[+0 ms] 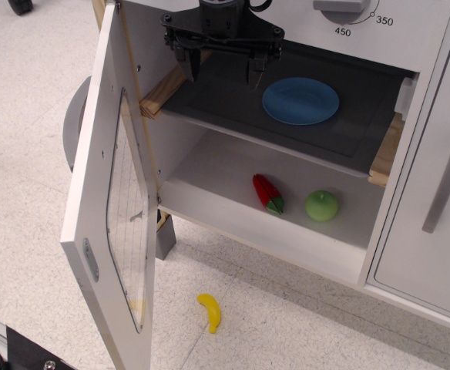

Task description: Close oven

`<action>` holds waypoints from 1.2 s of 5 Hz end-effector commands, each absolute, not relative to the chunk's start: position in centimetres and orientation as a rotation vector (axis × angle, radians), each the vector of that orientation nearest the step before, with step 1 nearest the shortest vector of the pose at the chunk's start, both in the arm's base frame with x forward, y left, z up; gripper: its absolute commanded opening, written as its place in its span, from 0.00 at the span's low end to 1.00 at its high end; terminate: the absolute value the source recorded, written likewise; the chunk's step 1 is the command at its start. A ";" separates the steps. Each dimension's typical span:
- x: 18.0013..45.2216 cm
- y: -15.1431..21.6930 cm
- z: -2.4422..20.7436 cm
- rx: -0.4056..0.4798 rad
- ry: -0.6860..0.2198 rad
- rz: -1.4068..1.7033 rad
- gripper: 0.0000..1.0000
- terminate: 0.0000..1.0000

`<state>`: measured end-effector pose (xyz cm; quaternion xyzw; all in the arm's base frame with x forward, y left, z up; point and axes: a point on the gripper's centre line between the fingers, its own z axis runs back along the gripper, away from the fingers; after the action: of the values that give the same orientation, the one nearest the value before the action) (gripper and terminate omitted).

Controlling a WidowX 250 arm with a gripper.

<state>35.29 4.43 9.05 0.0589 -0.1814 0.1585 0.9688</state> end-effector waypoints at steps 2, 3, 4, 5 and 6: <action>32.9 3.8 10.7 0.087 -0.373 0.338 1.00 0.00; 30.5 3.9 11.7 0.057 -0.338 0.370 1.00 0.00; 27.8 4.5 13.3 0.018 -0.348 0.401 1.00 0.00; 25.5 5.9 14.5 0.049 -0.333 0.432 1.00 0.00; 23.6 7.5 14.5 0.085 -0.292 0.499 1.00 0.00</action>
<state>23.29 7.41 13.46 0.0381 -0.1234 0.2457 0.9607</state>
